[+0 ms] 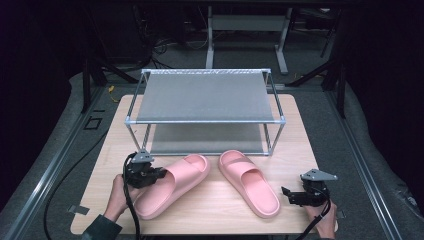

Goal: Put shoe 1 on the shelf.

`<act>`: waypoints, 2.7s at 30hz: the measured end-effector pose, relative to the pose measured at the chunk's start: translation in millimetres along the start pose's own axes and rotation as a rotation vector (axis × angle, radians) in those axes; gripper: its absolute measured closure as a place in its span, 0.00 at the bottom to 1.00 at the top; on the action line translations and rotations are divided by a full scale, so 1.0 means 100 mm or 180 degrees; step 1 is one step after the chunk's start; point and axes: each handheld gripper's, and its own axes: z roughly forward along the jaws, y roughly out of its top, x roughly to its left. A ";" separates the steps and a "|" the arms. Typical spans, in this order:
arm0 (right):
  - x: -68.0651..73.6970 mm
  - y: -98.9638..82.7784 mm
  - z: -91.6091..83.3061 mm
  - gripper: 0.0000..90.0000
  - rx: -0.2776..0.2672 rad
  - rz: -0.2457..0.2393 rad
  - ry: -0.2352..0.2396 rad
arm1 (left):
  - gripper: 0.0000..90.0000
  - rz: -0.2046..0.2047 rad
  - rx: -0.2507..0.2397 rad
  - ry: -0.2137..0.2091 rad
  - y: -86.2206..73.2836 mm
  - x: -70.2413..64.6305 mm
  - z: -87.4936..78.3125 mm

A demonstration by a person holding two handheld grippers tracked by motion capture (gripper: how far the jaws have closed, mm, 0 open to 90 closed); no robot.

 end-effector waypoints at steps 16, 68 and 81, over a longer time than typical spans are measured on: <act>0.00 0.00 0.00 0.11 0.0033 0.0000 0.0009 | 0.92 0.0035 -0.0067 -0.0006 0.13 0.00 -0.19; -0.01 0.01 0.01 0.12 0.0068 0.0010 0.0015 | 0.92 0.0297 -0.0154 -0.0352 0.82 0.04 -0.65; -0.01 0.01 0.01 0.12 0.0077 0.0015 0.0012 | 0.92 0.0304 -0.0210 -0.0390 1.01 0.06 -0.72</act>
